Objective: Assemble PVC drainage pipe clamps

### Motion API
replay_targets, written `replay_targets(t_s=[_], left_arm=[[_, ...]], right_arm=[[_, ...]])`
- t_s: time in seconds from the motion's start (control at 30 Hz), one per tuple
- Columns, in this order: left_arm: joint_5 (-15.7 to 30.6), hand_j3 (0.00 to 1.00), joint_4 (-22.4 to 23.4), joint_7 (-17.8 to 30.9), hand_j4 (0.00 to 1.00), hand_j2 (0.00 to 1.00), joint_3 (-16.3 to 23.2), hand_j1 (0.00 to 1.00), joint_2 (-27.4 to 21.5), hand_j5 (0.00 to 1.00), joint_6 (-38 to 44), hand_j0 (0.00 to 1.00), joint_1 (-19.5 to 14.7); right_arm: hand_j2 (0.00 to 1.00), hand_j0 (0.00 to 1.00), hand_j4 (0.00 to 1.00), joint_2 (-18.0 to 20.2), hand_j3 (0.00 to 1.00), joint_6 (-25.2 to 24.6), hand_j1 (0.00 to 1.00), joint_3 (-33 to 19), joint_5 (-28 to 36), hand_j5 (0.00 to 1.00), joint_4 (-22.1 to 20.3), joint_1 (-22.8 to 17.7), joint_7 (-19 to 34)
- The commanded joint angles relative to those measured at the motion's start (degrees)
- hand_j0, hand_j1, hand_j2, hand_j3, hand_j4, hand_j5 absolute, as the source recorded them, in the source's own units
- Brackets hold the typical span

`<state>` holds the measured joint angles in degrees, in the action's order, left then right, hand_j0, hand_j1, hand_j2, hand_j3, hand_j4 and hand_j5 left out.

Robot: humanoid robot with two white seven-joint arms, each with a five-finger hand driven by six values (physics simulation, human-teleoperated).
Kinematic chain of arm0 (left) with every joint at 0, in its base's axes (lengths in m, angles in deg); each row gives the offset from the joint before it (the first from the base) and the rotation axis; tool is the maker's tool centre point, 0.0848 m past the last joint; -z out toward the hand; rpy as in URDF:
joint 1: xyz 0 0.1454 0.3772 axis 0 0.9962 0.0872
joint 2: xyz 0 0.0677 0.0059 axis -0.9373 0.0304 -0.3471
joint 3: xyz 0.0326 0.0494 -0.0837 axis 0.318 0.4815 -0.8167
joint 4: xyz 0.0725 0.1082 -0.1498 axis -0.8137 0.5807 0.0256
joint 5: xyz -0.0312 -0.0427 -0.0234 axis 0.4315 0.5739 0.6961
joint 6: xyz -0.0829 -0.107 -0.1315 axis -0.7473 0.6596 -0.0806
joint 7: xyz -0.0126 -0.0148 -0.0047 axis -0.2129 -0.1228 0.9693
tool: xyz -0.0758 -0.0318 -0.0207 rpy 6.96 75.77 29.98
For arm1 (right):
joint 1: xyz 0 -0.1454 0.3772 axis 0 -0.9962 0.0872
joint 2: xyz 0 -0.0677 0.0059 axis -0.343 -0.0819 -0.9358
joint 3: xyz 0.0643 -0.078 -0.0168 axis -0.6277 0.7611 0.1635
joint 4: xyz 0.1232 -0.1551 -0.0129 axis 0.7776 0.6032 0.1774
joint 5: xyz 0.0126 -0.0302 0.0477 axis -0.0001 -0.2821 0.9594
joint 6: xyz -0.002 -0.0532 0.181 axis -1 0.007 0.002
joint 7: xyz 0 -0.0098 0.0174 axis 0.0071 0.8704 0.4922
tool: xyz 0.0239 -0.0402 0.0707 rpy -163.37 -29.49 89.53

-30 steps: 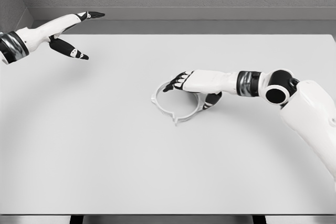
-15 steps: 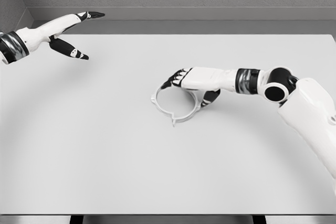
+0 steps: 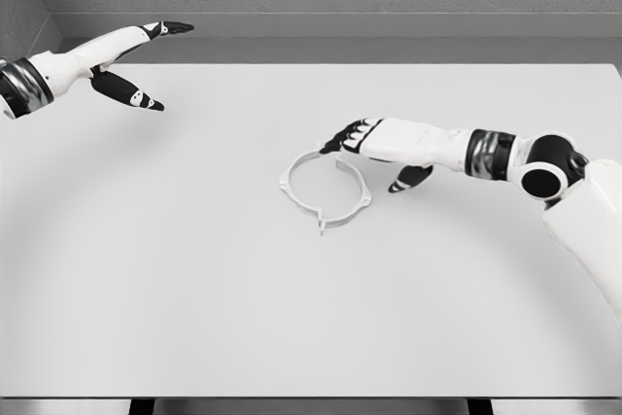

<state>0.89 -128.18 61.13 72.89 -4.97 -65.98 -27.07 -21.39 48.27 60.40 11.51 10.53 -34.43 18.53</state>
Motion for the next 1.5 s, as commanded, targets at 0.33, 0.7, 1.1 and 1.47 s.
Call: replay_targets(t_s=[0.33,0.7,1.1,1.47], left_arm=[[0.47,1.00,-0.02,-0.03,1.00,1.00,-0.08,1.00,-0.10,1.00,0.15,1.00,0.00],[0.47,1.00,-0.11,-0.03,1.00,1.00,-0.08,1.00,-0.01,1.00,0.15,1.00,0.00],[0.47,1.00,-0.10,-0.03,1.00,1.00,-0.08,1.00,-0.10,1.00,0.15,1.00,0.00],[0.47,1.00,-0.11,-0.03,1.00,1.00,-0.08,1.00,-0.10,1.00,0.15,1.00,-0.09]], right_arm=[[1.00,1.00,1.00,-0.66,1.00,-0.17,1.00,5.34,0.44,1.00,-3.12,0.26,-0.03],[1.00,1.00,1.00,-1.28,1.00,-0.17,1.00,7.71,0.35,1.00,-2.95,0.70,-0.03],[1.00,1.00,1.00,-2.07,1.00,-0.17,1.00,7.62,0.44,1.00,-1.63,1.05,-0.03],[1.00,1.00,1.00,-2.68,1.00,-0.17,1.00,7.80,0.35,1.00,0.57,1.49,-0.03]])
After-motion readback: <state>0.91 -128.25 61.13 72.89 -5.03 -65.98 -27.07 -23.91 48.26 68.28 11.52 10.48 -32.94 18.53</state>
